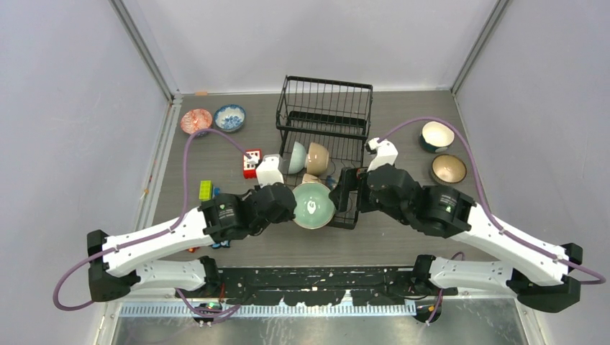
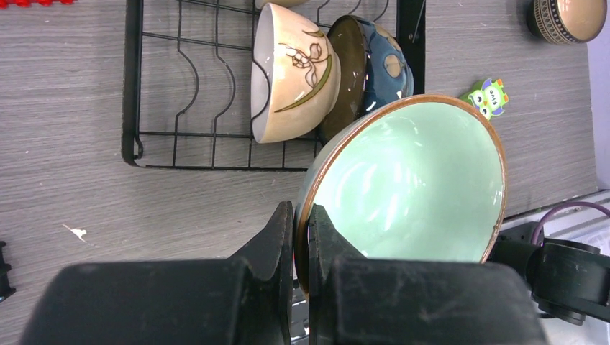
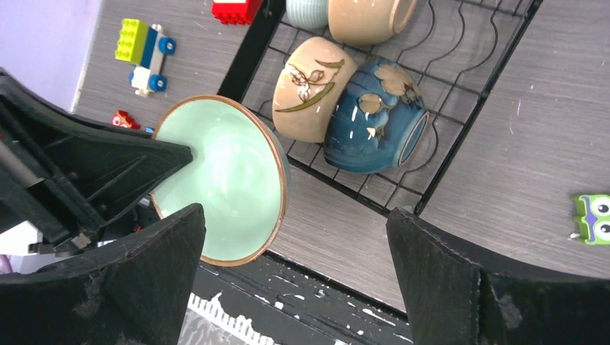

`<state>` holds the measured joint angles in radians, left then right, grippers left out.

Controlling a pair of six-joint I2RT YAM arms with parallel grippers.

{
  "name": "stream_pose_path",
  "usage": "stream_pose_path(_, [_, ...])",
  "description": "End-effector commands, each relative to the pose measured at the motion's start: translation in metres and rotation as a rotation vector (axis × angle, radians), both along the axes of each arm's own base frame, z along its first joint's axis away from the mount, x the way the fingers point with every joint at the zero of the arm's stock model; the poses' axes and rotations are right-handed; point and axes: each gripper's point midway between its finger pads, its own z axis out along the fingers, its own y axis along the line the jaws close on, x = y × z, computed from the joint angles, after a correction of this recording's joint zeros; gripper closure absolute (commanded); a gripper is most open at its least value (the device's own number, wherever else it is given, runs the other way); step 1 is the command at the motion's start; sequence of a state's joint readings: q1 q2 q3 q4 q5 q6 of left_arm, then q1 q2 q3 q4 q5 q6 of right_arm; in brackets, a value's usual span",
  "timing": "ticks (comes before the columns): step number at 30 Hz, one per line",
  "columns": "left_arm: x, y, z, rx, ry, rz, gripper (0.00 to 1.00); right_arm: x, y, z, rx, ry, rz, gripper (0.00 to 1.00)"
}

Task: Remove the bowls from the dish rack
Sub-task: Place the bowl at the center of the board.

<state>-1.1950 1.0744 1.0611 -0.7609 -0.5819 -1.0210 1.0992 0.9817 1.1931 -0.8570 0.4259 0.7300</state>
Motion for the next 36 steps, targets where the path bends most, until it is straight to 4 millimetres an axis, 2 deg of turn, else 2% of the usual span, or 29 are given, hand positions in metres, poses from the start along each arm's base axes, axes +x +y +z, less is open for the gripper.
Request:
stream_pose_path(1, [0.005,-0.011,0.028,-0.133,-0.024,0.000,1.00,0.004,0.003,0.021,0.051,-0.080,0.034,0.00])
stream_pose_path(7, [0.001,-0.018,0.028,-0.145,0.010,-0.030,1.00,0.003,0.018,0.006,-0.009,-0.025,0.076,0.03])
stream_pose_path(14, [-0.003,-0.016,0.029,-0.168,0.037,-0.034,1.00,0.005,0.030,-0.008,-0.065,0.011,0.102,0.35])
stream_pose_path(17, [-0.003,-0.014,0.029,-0.166,0.039,-0.030,1.00,0.005,0.031,-0.016,-0.087,0.031,0.103,0.44])
stream_pose_path(23, [-0.004,-0.015,0.027,-0.173,0.044,-0.031,1.00,0.006,0.032,-0.031,-0.118,0.061,0.084,0.51])
stream_pose_path(36, [-0.004,-0.016,0.027,-0.170,0.046,-0.032,1.00,0.010,0.030,-0.044,-0.174,0.081,0.053,0.65])
